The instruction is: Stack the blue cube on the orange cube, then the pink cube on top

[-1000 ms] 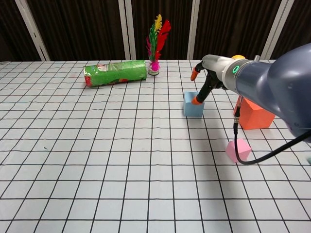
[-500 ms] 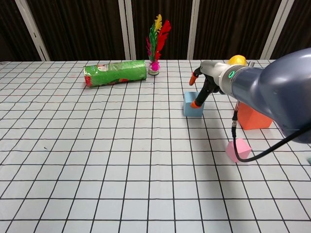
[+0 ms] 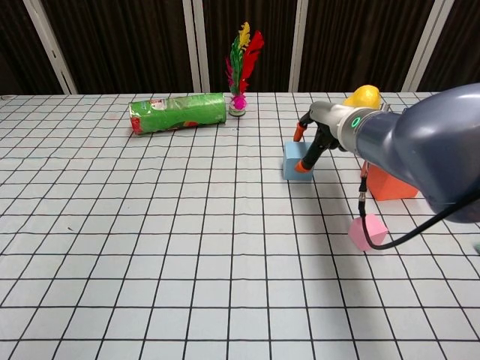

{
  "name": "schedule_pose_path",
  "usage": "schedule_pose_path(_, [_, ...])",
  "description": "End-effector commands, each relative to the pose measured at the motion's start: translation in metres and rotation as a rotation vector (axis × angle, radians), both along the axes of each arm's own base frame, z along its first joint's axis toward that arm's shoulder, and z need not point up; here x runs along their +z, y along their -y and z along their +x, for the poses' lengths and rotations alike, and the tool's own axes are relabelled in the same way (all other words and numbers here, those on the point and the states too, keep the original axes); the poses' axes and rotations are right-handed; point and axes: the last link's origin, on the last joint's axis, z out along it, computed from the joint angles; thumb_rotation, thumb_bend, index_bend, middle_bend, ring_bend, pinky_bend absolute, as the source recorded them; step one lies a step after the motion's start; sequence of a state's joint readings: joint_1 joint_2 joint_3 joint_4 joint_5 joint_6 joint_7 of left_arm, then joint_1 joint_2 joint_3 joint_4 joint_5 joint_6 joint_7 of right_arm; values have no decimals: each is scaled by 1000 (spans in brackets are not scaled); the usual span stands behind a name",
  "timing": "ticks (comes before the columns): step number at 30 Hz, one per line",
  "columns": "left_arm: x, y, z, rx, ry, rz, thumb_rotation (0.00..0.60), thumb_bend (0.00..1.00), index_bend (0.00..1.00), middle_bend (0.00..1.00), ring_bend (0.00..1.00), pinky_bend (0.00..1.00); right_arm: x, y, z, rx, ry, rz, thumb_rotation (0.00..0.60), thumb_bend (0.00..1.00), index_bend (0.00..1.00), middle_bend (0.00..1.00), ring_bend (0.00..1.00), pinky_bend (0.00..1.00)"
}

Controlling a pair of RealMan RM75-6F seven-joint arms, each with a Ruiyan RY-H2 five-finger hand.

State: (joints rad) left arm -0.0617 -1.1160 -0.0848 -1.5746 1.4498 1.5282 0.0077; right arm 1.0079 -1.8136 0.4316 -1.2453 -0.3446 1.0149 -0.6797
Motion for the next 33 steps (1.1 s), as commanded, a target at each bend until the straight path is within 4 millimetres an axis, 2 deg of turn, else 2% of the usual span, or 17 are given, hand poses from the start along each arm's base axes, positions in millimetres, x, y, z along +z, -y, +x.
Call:
schedule_pose_path(1, [0, 0, 0, 0, 0, 1, 600, 557, 179, 36, 0, 0, -1, 0, 0, 1, 1, 1, 600, 290, 352, 1000, 1000, 909])
schedule_pose_path(11, [0, -1, 0, 0, 0, -2, 600, 557, 177, 36, 0, 0, -1, 2, -1, 6, 12, -10, 600, 290, 444, 1000, 1000, 909])
schedule_pose_path(17, [1, 0, 0, 0, 2, 2, 600, 558, 176, 37, 0, 0, 2, 1, 1, 21, 24, -15, 600, 290, 455, 1000, 1000, 909])
schedule_pose_path(22, [1, 0, -1, -1, 6, 3, 600, 557, 175, 37, 0, 0, 18, -1, 9, 45, 20, -43, 600, 290, 455, 1000, 1000, 909])
schedule_pose_path(27, [3, 2, 0, -5, 11, 4, 600, 557, 175, 37, 0, 0, 45, -6, 22, 88, 3, -62, 600, 289, 455, 1000, 1000, 908])
schedule_pose_path(33, [4, 2, -1, -9, 19, 5, 600, 557, 175, 36, 0, 0, 75, -19, 25, 142, -76, -67, 600, 290, 455, 1000, 1000, 908])
